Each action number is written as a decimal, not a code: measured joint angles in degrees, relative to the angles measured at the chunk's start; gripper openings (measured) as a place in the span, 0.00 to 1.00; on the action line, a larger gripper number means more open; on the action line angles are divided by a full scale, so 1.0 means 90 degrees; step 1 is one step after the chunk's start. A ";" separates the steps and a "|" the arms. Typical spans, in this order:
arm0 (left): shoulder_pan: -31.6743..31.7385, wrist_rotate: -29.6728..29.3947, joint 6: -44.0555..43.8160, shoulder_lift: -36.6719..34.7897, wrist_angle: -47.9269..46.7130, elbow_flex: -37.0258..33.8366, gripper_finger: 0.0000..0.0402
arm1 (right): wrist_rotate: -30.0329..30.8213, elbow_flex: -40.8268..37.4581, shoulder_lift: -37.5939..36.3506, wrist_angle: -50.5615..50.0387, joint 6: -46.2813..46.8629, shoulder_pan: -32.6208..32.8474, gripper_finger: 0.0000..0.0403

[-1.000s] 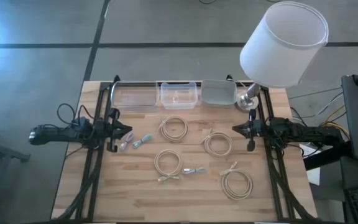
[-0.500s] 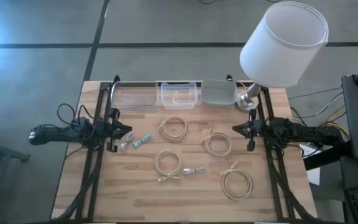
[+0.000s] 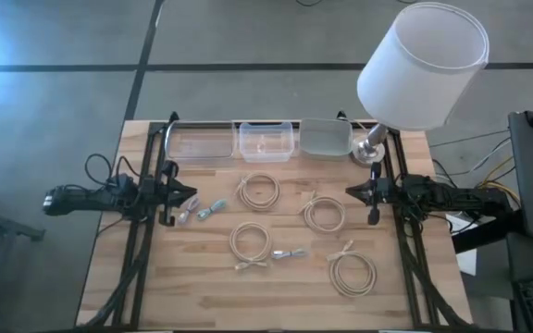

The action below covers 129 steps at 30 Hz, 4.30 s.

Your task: Pick & Place USB Port

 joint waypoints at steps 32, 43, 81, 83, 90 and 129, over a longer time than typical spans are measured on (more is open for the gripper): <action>0.0001 0.0000 0.0000 0.0002 0.0002 0.0000 0.07 | 0.0000 0.0000 0.0000 -0.0001 0.0000 0.0000 0.07; 0.0000 0.0000 0.0000 0.0000 0.0002 0.0000 0.07 | 0.0000 -0.0001 0.0001 -0.0001 0.0000 0.0000 0.07; -0.0002 0.0085 -0.0665 0.0307 -0.1092 0.0082 0.36 | 0.0000 0.0000 -0.0001 -0.0001 0.0000 0.0000 0.07; -0.0002 0.0085 -0.0669 0.0380 -0.1102 0.0083 0.41 | 0.0000 -0.0001 0.0001 -0.0002 0.0000 0.0000 0.07; -0.0002 0.0087 -0.0709 0.0720 -0.1093 0.0257 0.48 | 0.0000 0.0000 0.0001 -0.0002 0.0000 0.0000 0.07; -0.0001 -0.0036 -0.0146 0.4370 -0.1705 0.2491 0.48 | 0.1129 0.1376 0.2195 0.3677 -0.0667 0.0002 0.07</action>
